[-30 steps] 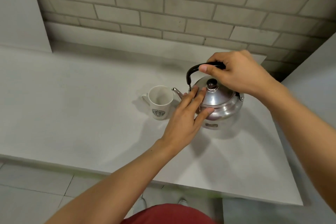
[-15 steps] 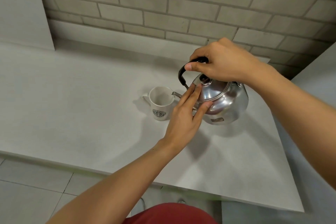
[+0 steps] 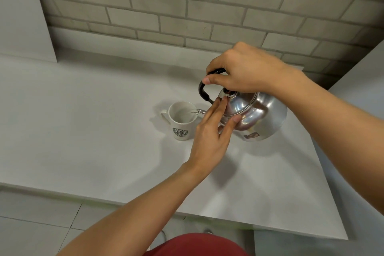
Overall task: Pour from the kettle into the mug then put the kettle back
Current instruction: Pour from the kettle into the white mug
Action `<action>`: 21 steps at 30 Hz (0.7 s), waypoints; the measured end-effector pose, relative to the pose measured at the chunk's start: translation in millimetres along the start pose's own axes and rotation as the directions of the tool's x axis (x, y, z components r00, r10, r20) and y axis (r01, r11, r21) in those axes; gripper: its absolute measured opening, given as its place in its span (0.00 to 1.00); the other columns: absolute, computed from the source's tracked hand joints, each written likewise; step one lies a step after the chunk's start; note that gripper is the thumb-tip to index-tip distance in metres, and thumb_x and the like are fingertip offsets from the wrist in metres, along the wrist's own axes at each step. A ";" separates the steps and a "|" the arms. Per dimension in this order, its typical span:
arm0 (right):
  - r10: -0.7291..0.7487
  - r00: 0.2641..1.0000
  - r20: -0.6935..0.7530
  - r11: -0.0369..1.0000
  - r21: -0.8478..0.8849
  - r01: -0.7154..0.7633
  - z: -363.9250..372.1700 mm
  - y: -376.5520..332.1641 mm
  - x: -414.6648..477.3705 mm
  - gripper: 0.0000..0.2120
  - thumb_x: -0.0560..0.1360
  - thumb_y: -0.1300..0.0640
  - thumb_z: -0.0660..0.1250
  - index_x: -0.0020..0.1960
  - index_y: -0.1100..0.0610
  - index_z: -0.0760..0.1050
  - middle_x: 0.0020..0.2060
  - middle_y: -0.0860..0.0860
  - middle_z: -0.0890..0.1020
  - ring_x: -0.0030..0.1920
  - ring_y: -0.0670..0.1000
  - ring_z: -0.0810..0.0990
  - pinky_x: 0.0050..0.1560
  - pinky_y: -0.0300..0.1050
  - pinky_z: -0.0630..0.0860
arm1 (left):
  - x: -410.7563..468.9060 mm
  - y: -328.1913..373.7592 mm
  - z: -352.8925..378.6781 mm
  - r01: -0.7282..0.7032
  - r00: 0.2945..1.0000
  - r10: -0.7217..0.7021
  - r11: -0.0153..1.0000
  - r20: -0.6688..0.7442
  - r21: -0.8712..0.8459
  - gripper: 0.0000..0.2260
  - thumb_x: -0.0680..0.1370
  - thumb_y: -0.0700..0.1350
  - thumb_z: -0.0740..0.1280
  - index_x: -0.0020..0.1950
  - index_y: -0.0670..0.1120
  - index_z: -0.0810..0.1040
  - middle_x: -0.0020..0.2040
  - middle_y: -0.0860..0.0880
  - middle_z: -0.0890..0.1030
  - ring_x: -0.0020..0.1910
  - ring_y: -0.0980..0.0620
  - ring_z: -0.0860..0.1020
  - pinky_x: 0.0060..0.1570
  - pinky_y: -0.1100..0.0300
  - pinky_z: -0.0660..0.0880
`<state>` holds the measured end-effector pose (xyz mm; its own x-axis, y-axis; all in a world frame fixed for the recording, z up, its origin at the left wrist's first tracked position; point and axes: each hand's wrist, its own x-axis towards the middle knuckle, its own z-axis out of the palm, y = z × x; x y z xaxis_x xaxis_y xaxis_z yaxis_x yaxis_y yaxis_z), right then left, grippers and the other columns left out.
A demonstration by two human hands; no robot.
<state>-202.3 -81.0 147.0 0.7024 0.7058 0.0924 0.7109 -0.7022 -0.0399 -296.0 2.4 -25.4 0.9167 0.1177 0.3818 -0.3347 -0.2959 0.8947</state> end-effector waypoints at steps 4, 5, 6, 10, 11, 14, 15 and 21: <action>0.005 1.000 0.021 0.999 -0.035 -0.004 -5.0 -4.1 1.5 0.18 0.80 0.37 0.65 0.59 0.47 0.85 0.46 0.51 0.87 0.47 0.57 0.81 0.45 0.50 0.77 | 0.4 2.7 1.1 0.008 1.000 -0.009 0.999 -0.013 -0.036 0.24 0.85 0.50 0.67 0.79 0.46 0.69 0.79 0.46 0.70 0.70 0.77 0.64 0.59 0.83 0.64; 0.005 0.999 0.032 0.999 -0.049 -0.004 -6.4 -5.1 1.7 0.18 0.80 0.38 0.64 0.59 0.47 0.85 0.46 0.52 0.87 0.47 0.57 0.81 0.46 0.53 0.79 | 0.4 3.5 1.7 0.011 1.000 -0.012 0.999 -0.017 -0.046 0.24 0.85 0.50 0.67 0.79 0.46 0.69 0.79 0.46 0.71 0.71 0.76 0.64 0.59 0.83 0.64; 0.007 0.999 0.042 0.998 -0.061 -0.004 -8.0 -5.9 1.9 0.18 0.80 0.38 0.64 0.59 0.47 0.85 0.45 0.52 0.87 0.47 0.57 0.82 0.46 0.54 0.80 | 0.4 4.5 2.2 0.013 1.000 -0.014 0.998 -0.021 -0.056 0.24 0.85 0.50 0.67 0.79 0.46 0.69 0.79 0.46 0.71 0.71 0.76 0.64 0.59 0.84 0.64; 0.012 0.999 0.043 0.995 -0.095 -0.007 -11.7 -7.5 2.3 0.18 0.80 0.37 0.64 0.58 0.47 0.85 0.42 0.54 0.86 0.46 0.58 0.81 0.42 0.52 0.78 | 0.7 7.8 3.8 0.021 0.999 -0.023 0.997 -0.033 -0.078 0.24 0.84 0.50 0.68 0.79 0.46 0.69 0.78 0.46 0.71 0.71 0.77 0.64 0.59 0.84 0.63; 0.012 0.999 0.041 0.995 -0.097 -0.007 -12.1 -7.6 2.6 0.18 0.80 0.37 0.64 0.58 0.47 0.85 0.42 0.54 0.86 0.46 0.58 0.80 0.42 0.51 0.78 | 0.9 8.5 4.1 0.027 0.999 -0.030 0.996 -0.033 -0.085 0.24 0.84 0.50 0.68 0.79 0.46 0.69 0.78 0.46 0.71 0.71 0.77 0.64 0.58 0.84 0.64; 0.012 0.999 0.038 0.995 -0.101 -0.008 -13.3 -8.0 3.4 0.18 0.80 0.37 0.64 0.57 0.47 0.85 0.42 0.53 0.85 0.46 0.58 0.80 0.39 0.48 0.74 | 1.6 10.7 4.3 0.045 0.998 -0.049 0.994 -0.034 -0.099 0.25 0.84 0.50 0.68 0.79 0.46 0.69 0.79 0.47 0.70 0.71 0.77 0.64 0.58 0.84 0.64; 0.011 0.999 0.037 0.995 -0.104 -0.007 -13.9 -8.1 3.7 0.18 0.80 0.37 0.64 0.56 0.47 0.85 0.42 0.53 0.85 0.46 0.58 0.80 0.38 0.47 0.72 | 1.8 11.5 4.3 0.048 0.998 -0.052 0.994 -0.035 -0.101 0.25 0.84 0.50 0.68 0.79 0.46 0.69 0.79 0.47 0.70 0.71 0.77 0.64 0.58 0.84 0.64; 0.013 0.999 0.050 0.993 -0.116 -0.007 -19.1 -12.6 4.6 0.18 0.80 0.37 0.64 0.55 0.48 0.85 0.42 0.53 0.84 0.45 0.59 0.80 0.40 0.52 0.77 | 2.1 17.8 3.7 0.068 0.997 -0.073 0.990 -0.038 -0.124 0.25 0.84 0.50 0.68 0.79 0.46 0.69 0.78 0.47 0.71 0.70 0.78 0.63 0.58 0.84 0.64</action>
<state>-208.8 -70.7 167.0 0.7123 0.7006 0.0418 0.6970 -0.7131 0.0753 -299.2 -6.1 -9.5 0.9298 0.1752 0.3237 -0.2959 -0.1670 0.9405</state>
